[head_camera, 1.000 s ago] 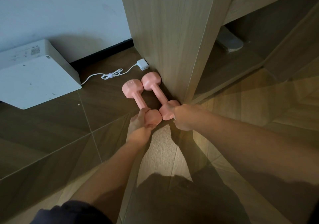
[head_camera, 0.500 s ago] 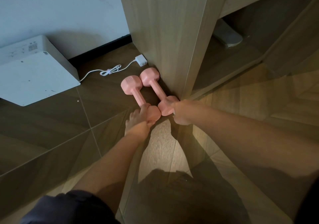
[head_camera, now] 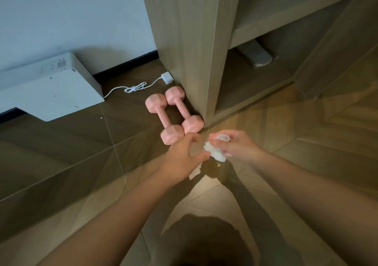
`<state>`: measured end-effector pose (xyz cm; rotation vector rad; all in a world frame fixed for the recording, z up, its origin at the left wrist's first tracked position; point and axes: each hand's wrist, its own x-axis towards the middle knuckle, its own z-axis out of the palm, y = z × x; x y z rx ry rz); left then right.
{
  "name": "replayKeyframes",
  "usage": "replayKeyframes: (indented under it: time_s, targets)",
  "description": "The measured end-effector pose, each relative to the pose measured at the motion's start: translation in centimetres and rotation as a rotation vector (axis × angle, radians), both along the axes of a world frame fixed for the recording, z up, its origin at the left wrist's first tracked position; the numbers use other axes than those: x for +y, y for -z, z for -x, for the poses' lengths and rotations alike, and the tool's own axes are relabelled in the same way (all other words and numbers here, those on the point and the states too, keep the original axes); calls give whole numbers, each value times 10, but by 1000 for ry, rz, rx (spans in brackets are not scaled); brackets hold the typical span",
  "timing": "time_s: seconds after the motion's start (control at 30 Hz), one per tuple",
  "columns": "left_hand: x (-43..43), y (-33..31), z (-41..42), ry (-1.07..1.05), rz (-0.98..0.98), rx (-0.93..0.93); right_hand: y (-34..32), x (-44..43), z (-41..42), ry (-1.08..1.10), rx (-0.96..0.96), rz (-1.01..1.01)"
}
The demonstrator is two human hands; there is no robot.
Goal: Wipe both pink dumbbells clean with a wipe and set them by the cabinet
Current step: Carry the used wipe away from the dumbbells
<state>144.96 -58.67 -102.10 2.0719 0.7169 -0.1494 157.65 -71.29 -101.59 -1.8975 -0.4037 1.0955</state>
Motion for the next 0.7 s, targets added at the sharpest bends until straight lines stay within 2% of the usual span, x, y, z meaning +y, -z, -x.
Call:
replayKeyframes:
  time_s: [0.13, 0.23, 0.43, 0.7]
  targets:
    - [-32, -72, 17, -173, 263, -1, -62, -17, 18, 35, 189, -85]
    - [-42, -134, 36, -249, 244, -24, -121, -27, 30, 17, 221, -79]
    - [-57, -268, 79, -332, 150, -25, -255, -56, 54, -11, 144, -41]
    - [-106, -465, 168, -430, 168, -21, -450, -91, 120, -201, 72, 11]
